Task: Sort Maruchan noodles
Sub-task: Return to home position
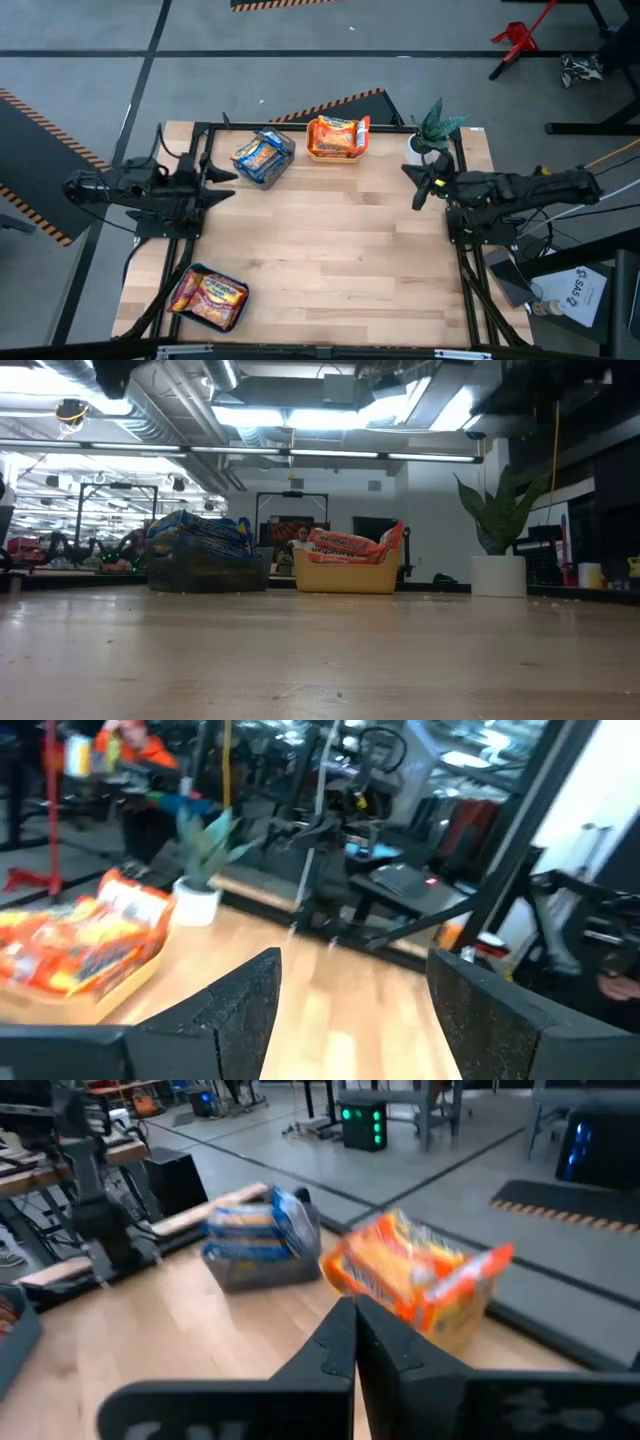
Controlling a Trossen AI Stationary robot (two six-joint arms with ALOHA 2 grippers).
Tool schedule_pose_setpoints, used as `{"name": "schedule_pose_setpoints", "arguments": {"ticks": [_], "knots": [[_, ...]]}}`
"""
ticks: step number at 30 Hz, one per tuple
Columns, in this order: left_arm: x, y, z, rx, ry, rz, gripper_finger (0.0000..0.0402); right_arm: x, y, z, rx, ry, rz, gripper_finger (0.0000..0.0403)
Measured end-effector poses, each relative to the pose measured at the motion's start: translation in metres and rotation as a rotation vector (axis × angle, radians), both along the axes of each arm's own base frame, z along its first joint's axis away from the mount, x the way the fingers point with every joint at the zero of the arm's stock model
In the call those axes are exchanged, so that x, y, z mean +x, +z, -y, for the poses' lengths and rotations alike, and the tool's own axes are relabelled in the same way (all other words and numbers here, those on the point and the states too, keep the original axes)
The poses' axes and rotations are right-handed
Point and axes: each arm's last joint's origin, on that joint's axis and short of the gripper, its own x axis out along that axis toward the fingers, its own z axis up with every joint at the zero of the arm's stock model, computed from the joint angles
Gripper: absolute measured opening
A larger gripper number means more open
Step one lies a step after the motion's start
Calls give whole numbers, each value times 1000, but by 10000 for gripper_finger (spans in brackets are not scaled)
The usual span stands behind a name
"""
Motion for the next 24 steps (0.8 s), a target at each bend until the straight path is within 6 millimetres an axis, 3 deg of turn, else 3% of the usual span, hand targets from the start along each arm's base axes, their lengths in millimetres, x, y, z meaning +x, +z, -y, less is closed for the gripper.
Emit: {"name": "schedule_pose_setpoints", "arguments": {"ticks": [7,13,18,24], "knots": [[13,-57,0,-29,45,-43,244,-4,-62,3,28,2,47,0],[15,-84,2,-46,-12,-9,244,-7,-99,2,120,36,94,0],[13,-102,3,-38,-46,-29,244,-11,-109,2,127,45,129,0],[10,-117,2,-64,-22,-116,244,-18,-101,4,105,46,194,0]]}}
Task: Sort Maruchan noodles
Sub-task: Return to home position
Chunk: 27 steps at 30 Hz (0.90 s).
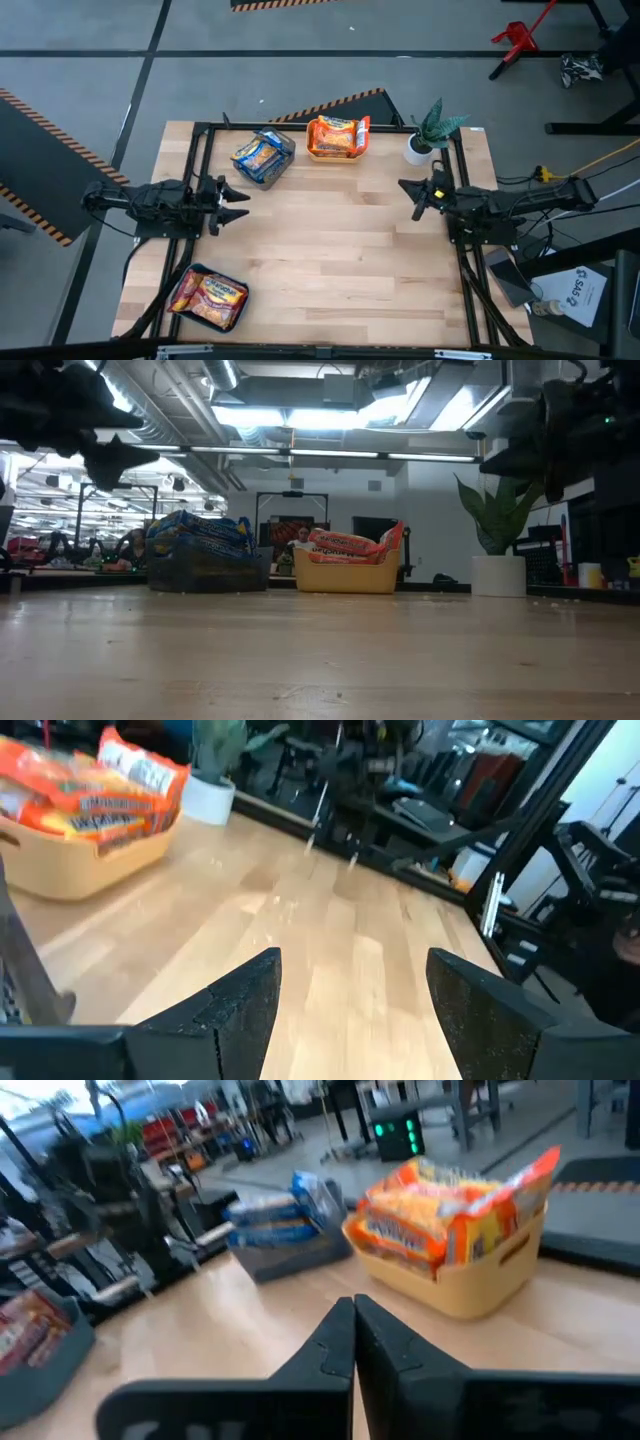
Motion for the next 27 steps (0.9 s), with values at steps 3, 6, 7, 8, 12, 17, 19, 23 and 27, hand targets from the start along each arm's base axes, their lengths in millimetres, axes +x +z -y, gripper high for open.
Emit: {"name": "schedule_pose_setpoints", "arguments": {"ticks": [3,6,7,8,12,17,19,23,27], "knots": [[0,-1,0,-25,8,-8,244,-7,7,1,-15,-7,58,0],[0,-2,-1,-23,35,-15,244,-14,6,3,-16,-38,76,0],[0,-2,-1,-21,48,-14,244,-16,2,3,-19,-45,65,0],[0,-2,-2,-19,66,-14,244,-17,-4,4,-22,-50,52,0],[4,-13,-3,-17,108,-10,244,-20,-24,4,-3,-54,68,0],[7,-14,-3,55,130,21,244,-19,-24,3,-76,-28,63,0],[6,-13,-4,66,182,23,244,-20,-25,3,-90,-25,45,0],[6,-13,-6,72,246,23,244,-18,-27,3,-116,-21,9,0],[6,-13,-6,71,247,26,244,-17,-28,2,-104,11,9,0]]}}
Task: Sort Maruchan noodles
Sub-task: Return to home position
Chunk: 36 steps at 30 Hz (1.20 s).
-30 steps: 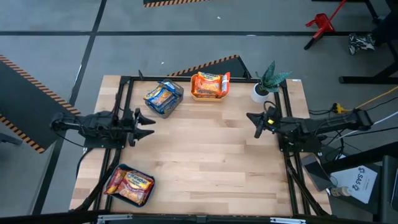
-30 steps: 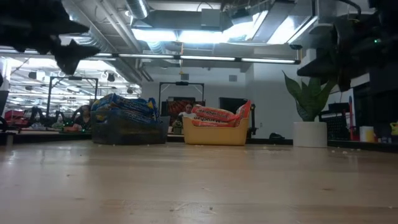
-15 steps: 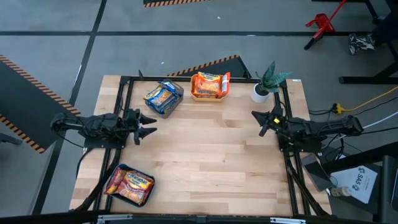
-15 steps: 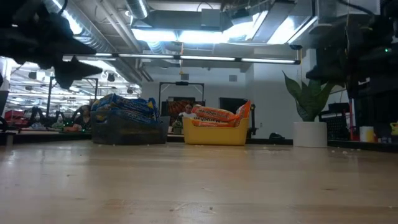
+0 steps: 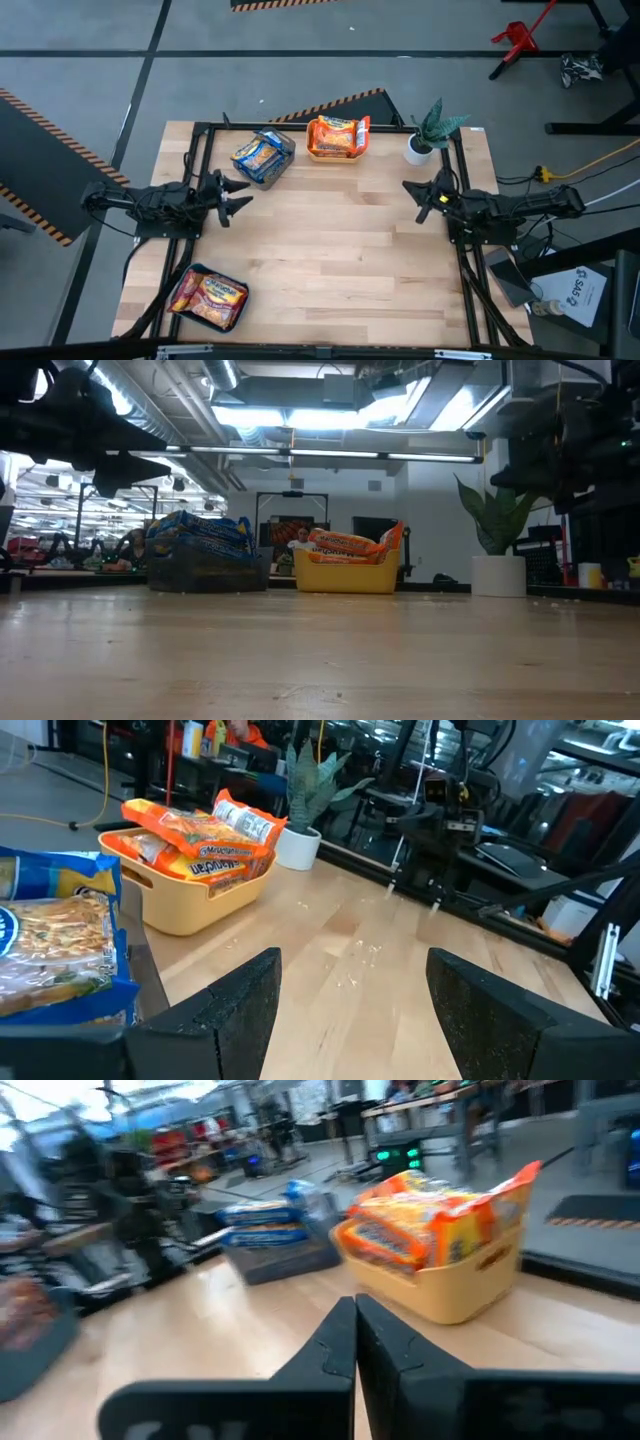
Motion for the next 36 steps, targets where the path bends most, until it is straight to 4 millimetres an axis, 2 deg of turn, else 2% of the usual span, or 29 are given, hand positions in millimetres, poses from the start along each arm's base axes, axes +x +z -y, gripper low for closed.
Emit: {"name": "schedule_pose_setpoints", "arguments": {"ticks": [36], "knots": [[0,0,0,1,0,-2,244,0,0,-1,8,35,1,0]]}}
